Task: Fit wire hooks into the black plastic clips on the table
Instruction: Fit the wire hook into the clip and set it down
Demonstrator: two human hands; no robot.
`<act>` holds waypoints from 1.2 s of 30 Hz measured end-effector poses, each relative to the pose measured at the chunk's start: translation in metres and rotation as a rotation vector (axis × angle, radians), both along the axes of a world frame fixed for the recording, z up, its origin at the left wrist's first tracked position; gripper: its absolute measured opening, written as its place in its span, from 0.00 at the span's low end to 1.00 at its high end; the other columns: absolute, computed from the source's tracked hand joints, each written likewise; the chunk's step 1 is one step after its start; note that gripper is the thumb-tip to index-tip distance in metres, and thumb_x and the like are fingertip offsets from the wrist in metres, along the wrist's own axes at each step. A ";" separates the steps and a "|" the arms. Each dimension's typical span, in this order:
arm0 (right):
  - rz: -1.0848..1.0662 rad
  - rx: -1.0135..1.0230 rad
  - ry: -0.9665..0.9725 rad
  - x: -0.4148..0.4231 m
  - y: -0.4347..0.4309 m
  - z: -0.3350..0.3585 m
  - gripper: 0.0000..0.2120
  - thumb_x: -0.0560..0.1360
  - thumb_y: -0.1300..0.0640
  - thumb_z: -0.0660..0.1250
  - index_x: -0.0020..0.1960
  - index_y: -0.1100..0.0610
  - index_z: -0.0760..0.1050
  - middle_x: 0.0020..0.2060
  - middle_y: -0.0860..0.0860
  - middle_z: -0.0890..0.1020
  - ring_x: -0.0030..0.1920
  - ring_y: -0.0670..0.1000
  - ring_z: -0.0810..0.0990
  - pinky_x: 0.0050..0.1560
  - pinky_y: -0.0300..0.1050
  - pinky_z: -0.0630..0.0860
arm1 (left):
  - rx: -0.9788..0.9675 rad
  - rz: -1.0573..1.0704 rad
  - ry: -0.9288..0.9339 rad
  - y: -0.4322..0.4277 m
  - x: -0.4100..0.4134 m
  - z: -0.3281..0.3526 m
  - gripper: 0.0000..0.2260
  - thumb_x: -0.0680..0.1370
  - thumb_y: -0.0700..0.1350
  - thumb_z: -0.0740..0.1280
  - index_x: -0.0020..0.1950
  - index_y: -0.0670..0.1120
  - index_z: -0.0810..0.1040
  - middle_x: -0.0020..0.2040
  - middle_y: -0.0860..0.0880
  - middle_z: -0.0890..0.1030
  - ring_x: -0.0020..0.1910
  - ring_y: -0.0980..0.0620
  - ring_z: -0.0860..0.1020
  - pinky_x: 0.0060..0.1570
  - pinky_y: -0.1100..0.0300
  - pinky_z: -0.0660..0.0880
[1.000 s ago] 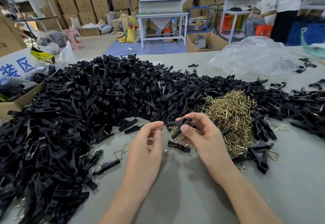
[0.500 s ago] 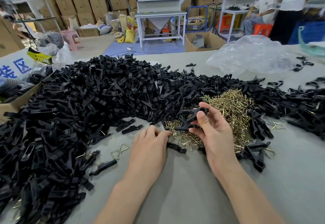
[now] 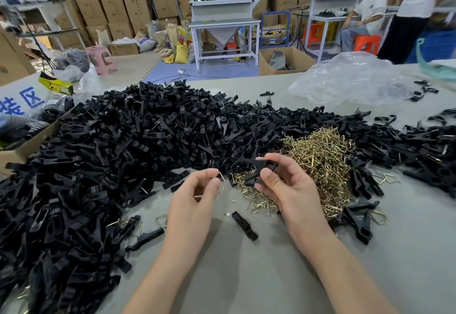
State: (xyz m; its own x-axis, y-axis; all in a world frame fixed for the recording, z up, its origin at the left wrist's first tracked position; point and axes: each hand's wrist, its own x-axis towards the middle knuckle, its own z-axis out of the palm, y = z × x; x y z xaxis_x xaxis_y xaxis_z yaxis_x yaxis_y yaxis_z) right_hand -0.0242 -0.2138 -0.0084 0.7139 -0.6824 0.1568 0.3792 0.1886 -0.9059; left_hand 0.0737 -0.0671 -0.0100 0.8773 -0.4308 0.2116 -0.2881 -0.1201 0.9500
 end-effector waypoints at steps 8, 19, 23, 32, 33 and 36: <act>0.127 -0.207 0.113 0.001 0.012 -0.004 0.15 0.73 0.64 0.75 0.51 0.46 0.83 0.55 0.46 0.86 0.55 0.51 0.83 0.57 0.40 0.79 | -0.262 -0.041 0.456 -0.006 -0.008 0.007 0.06 0.79 0.46 0.69 0.50 0.46 0.84 0.42 0.51 0.85 0.40 0.57 0.80 0.45 0.58 0.73; 0.181 -0.271 0.094 0.005 0.021 -0.007 0.19 0.72 0.68 0.75 0.45 0.42 0.82 0.54 0.47 0.86 0.53 0.48 0.85 0.54 0.37 0.78 | -0.300 -0.052 0.544 -0.009 -0.020 0.009 0.11 0.80 0.44 0.68 0.37 0.51 0.83 0.38 0.53 0.82 0.37 0.57 0.77 0.41 0.58 0.72; 0.150 -0.348 0.150 0.006 0.022 -0.010 0.14 0.70 0.61 0.77 0.48 0.44 0.81 0.53 0.44 0.86 0.53 0.45 0.84 0.55 0.39 0.79 | -0.177 -0.072 0.465 -0.008 -0.022 0.008 0.12 0.82 0.47 0.63 0.39 0.52 0.79 0.40 0.51 0.83 0.37 0.56 0.78 0.42 0.52 0.75; 0.145 -0.473 0.176 0.002 0.029 -0.006 0.12 0.73 0.60 0.77 0.49 0.44 0.81 0.58 0.40 0.82 0.44 0.45 0.84 0.44 0.37 0.79 | 0.039 -0.322 0.327 0.000 -0.018 0.008 0.35 0.65 0.76 0.66 0.53 0.46 0.77 0.39 0.47 0.83 0.37 0.52 0.79 0.40 0.54 0.75; 0.154 -0.460 0.182 0.002 0.030 -0.005 0.12 0.73 0.60 0.77 0.49 0.44 0.81 0.59 0.39 0.82 0.44 0.46 0.84 0.43 0.39 0.80 | 0.025 -0.337 0.358 -0.002 -0.018 0.009 0.38 0.63 0.76 0.67 0.53 0.43 0.77 0.40 0.46 0.83 0.37 0.51 0.80 0.38 0.55 0.75; 0.155 -0.506 0.205 0.002 0.033 -0.005 0.14 0.73 0.62 0.77 0.50 0.44 0.81 0.59 0.37 0.81 0.48 0.48 0.84 0.41 0.36 0.79 | -0.015 -0.373 0.474 -0.005 -0.019 0.011 0.36 0.64 0.72 0.70 0.53 0.42 0.79 0.43 0.46 0.83 0.36 0.49 0.81 0.35 0.57 0.76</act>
